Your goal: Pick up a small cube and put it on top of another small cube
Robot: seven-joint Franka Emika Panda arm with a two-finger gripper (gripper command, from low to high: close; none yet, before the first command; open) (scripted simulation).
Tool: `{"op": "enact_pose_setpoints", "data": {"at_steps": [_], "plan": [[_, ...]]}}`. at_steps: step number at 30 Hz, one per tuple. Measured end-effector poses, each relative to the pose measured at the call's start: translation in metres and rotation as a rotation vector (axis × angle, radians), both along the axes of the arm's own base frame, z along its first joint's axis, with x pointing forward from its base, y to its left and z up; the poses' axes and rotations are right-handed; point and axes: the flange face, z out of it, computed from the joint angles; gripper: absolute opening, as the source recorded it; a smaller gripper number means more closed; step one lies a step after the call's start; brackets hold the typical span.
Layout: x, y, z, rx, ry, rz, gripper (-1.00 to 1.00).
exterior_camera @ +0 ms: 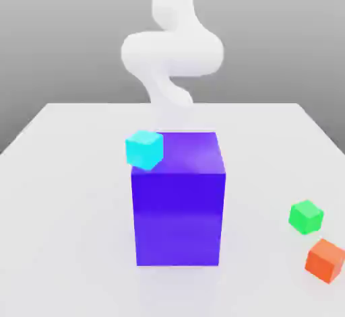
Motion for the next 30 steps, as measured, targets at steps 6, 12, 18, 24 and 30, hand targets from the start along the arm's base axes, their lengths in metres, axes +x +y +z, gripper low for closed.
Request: {"op": "enact_pose_setpoints", "data": {"at_steps": [6,12,18,24,30], "plan": [[0.069,-0.050,-0.064,-0.094,0.146,0.037,0.00],[0.118,-0.109,-0.141,-0.154,0.291,0.087,0.00],[0.145,-0.178,-0.231,-0.180,0.434,0.144,0.00],[0.151,-0.241,-0.331,-0.179,0.567,0.228,0.00],[0.132,-0.297,-0.438,-0.148,0.685,0.323,0.00]]}}
